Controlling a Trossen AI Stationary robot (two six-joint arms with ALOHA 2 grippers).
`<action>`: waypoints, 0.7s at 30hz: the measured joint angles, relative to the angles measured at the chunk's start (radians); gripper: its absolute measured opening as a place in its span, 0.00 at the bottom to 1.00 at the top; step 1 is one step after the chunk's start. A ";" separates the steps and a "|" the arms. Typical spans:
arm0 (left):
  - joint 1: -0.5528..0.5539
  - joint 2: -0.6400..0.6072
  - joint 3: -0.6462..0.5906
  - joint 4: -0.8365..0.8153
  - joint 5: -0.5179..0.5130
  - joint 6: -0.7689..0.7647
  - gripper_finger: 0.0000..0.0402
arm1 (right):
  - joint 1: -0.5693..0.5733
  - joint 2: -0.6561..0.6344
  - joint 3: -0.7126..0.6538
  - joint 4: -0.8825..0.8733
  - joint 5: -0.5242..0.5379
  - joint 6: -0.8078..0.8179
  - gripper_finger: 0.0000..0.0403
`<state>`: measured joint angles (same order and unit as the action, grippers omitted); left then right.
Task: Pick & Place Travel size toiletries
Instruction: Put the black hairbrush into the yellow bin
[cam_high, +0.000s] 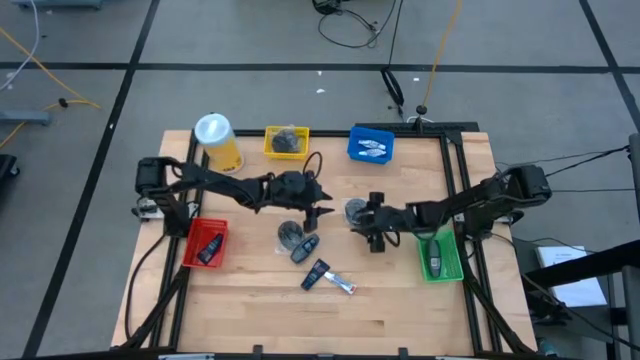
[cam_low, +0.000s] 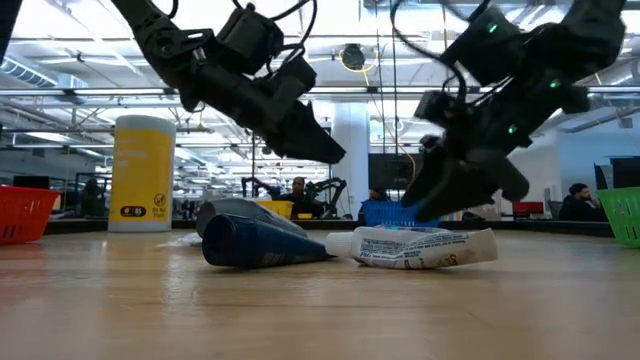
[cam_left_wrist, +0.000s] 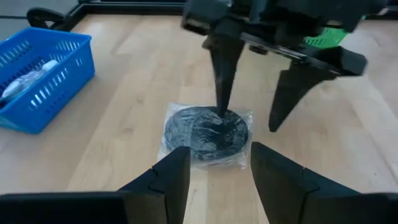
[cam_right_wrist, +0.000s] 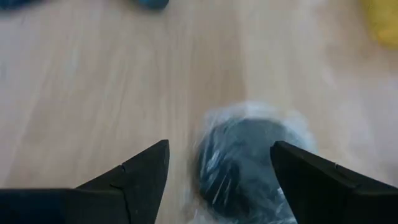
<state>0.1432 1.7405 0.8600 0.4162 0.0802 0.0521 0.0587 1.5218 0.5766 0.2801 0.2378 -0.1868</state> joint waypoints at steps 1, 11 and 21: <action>-0.003 0.013 0.000 0.018 -0.014 0.001 0.40 | -0.024 0.008 0.000 -0.007 -0.041 -0.026 0.68; -0.009 0.053 0.000 0.058 -0.063 -0.030 0.38 | -0.126 0.016 0.000 -0.013 -0.213 -0.164 0.50; -0.067 0.053 0.000 0.068 -0.062 0.141 0.38 | -0.121 0.091 0.002 0.009 -0.156 -0.193 0.13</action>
<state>0.0762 1.7939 0.8600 0.4839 0.0181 0.1930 -0.0624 1.6123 0.5787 0.2891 0.0821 -0.3794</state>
